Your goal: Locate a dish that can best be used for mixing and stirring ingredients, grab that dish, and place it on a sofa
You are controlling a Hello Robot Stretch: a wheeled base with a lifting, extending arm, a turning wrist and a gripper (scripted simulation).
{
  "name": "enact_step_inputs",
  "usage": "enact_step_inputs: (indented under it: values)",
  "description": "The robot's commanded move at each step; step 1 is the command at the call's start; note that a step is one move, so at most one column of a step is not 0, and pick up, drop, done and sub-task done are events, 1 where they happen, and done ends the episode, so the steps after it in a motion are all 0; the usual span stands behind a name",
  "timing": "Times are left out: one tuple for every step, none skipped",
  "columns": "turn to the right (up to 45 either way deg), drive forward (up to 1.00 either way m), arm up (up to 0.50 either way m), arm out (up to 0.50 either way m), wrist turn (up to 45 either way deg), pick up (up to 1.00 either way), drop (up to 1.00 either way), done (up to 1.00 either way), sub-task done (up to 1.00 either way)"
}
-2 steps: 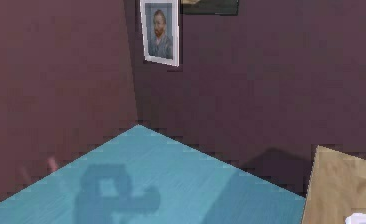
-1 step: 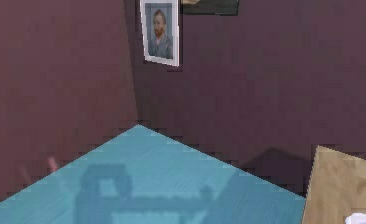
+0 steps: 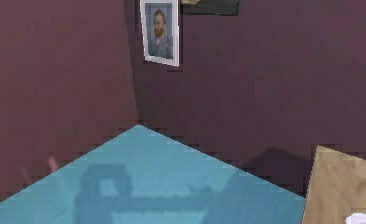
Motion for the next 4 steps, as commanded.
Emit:
enact_step_inputs:
  values:
    - [0.0,0.00,0.00,0.00,45.0,0.00,0.00,0.00,0.00]
    - [0.0,0.00,0.00,0.00,45.0,0.00,0.00,0.00,0.00]
    - [0.0,0.00,0.00,0.00,9.0,0.00,0.00,0.00,0.00]
    - [0.0,0.00,-0.24,0.00,0.0,0.00,0.00,0.00,0.00]
